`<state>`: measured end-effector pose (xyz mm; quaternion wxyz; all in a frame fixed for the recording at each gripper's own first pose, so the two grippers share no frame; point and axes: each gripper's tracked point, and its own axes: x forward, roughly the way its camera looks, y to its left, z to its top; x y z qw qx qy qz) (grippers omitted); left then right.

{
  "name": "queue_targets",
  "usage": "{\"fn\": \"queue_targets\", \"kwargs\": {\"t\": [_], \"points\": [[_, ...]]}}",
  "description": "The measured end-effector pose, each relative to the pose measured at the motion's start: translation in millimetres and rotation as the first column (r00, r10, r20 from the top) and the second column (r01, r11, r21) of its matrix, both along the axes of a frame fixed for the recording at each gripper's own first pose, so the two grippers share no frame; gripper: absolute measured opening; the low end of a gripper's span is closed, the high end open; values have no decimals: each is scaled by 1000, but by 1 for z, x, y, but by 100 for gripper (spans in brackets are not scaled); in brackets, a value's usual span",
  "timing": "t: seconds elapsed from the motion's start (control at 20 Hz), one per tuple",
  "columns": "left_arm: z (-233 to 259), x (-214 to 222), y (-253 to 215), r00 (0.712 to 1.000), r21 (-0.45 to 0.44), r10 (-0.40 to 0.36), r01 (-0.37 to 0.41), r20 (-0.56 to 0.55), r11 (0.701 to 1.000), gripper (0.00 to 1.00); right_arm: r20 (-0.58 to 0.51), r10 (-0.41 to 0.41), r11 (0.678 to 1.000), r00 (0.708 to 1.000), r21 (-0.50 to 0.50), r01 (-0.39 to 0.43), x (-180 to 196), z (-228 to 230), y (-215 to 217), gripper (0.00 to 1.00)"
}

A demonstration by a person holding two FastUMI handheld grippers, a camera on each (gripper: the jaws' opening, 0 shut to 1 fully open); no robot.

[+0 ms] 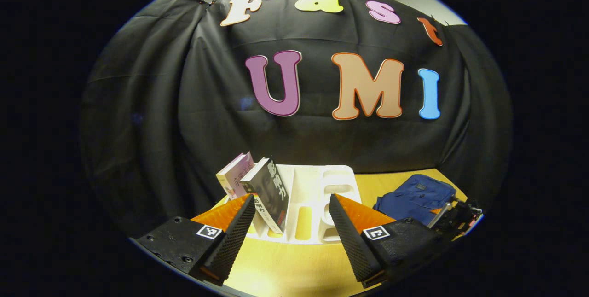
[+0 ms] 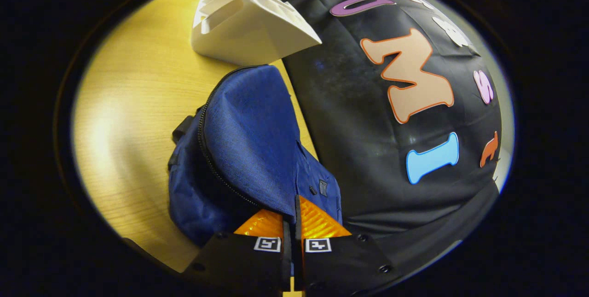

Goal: Open the schoolbag, grab two books from the bookshelf and put them into the schoolbag.

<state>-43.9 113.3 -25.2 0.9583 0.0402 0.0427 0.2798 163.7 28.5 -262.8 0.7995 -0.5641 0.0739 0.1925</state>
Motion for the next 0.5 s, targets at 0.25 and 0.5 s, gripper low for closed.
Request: {"fn": "queue_targets", "kwargs": {"t": [0.25,0.5], "points": [[0,-1,26,1000,-15,22,-22,-20,1000,95,14,-27,999,1000,29,26,2,19,-3,6],[-2,10,62,998,-44,19,-22,-59,999,95,26,-60,997,998,51,59,1,37,-3,6]]}}
